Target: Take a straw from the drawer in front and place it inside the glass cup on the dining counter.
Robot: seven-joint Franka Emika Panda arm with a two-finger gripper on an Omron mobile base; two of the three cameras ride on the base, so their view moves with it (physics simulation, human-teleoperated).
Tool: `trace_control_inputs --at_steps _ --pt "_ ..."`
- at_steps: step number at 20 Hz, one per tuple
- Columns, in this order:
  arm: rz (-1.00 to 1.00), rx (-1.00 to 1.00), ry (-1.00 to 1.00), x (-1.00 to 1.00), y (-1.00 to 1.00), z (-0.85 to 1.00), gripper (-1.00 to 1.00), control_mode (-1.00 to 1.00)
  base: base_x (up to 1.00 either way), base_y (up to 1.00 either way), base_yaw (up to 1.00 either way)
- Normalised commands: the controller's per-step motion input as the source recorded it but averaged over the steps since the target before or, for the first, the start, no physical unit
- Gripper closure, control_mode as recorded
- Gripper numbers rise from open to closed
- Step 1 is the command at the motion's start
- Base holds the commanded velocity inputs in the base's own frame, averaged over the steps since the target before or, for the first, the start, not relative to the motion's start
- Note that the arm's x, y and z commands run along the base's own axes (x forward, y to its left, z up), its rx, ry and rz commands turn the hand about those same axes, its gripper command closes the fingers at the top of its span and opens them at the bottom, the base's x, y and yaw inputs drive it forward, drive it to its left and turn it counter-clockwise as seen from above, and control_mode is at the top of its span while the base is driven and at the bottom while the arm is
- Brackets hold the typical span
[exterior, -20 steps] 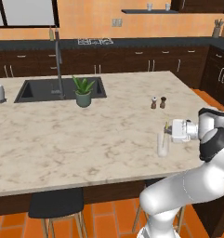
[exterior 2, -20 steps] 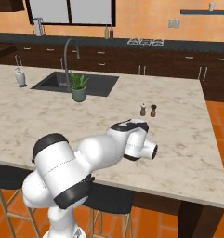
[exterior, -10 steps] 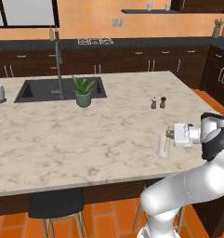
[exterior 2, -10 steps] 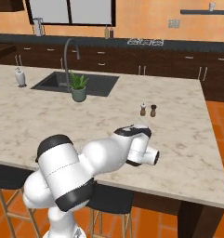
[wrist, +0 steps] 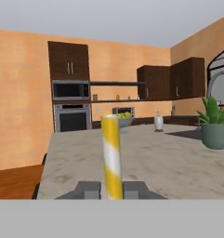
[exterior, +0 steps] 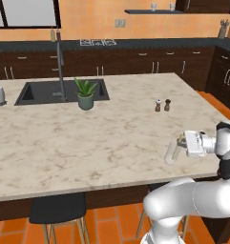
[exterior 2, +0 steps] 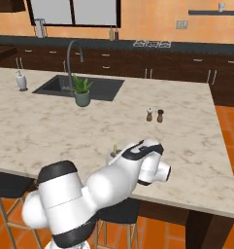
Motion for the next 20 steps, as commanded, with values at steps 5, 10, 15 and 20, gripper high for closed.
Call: trace_control_inputs --at_steps 5,10,15,20 --pt "0.00 0.00 0.00 -0.02 0.06 0.13 1.00 -1.00 0.00 0.00 0.00" --pt "0.00 0.00 0.00 0.00 0.18 0.00 1.00 -1.00 0.00 0.00 0.00" --pt "0.00 -0.01 0.00 -0.05 0.02 0.00 -1.00 -1.00 0.00 0.00 0.00" --pt "0.00 -0.01 0.00 -0.17 -0.02 0.14 -1.00 -1.00 0.00 0.00 0.00"
